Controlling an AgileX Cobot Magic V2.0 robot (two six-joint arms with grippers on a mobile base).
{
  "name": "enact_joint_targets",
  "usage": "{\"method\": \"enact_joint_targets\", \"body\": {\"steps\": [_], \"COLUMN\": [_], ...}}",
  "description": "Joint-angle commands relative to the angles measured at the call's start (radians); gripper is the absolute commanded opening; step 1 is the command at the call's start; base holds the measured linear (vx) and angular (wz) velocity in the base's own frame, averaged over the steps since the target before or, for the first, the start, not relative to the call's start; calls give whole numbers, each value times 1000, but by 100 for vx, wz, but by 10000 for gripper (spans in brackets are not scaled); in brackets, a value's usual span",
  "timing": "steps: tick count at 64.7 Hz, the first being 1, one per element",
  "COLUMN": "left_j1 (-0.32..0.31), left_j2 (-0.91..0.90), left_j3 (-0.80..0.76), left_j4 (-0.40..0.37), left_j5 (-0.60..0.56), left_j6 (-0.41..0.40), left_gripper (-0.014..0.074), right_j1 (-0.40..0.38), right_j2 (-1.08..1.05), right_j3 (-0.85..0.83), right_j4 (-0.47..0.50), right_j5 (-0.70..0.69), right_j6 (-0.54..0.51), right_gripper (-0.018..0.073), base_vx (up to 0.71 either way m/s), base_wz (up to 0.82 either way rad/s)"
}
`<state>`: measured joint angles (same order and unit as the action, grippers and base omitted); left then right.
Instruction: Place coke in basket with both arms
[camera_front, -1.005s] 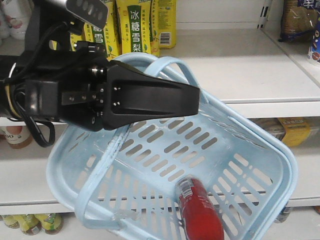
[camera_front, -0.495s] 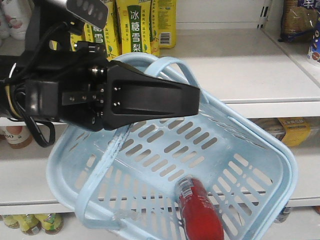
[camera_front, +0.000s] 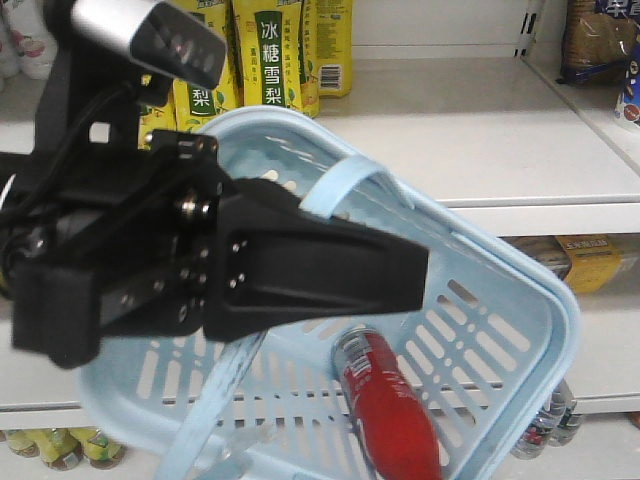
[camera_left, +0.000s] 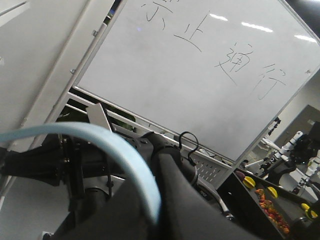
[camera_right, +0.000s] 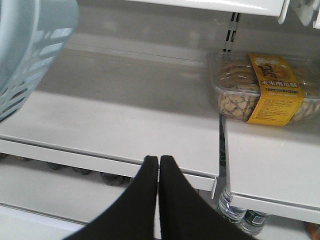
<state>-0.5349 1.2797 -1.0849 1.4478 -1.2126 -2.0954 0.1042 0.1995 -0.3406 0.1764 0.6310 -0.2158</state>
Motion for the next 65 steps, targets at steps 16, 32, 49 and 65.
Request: {"method": "enact_joint_targets", "body": {"steps": [16, 32, 49, 65], "left_j1": [-7, -6, -6, -6], "left_j2": [-171, -264, -322, -334], "left_j3": [215, 312, 382, 398], "left_j4": [-97, -62, -63, -95], "left_j5": [26, 208, 258, 379], "left_j6": [19, 84, 279, 412], "left_gripper": [-6, -6, -6, -6], "right_j1": [-3, -3, -3, -3], "right_j2": [11, 11, 11, 11], "right_j3": [-27, -27, -27, -27], "right_j4": [0, 0, 0, 1], "right_j5": [-70, -70, -70, -70], "right_j6": [1, 1, 1, 1], "right_gripper": [-6, -6, -6, -6], "base_vx": [0, 0, 0, 0], "base_wz": [0, 0, 0, 0]}}
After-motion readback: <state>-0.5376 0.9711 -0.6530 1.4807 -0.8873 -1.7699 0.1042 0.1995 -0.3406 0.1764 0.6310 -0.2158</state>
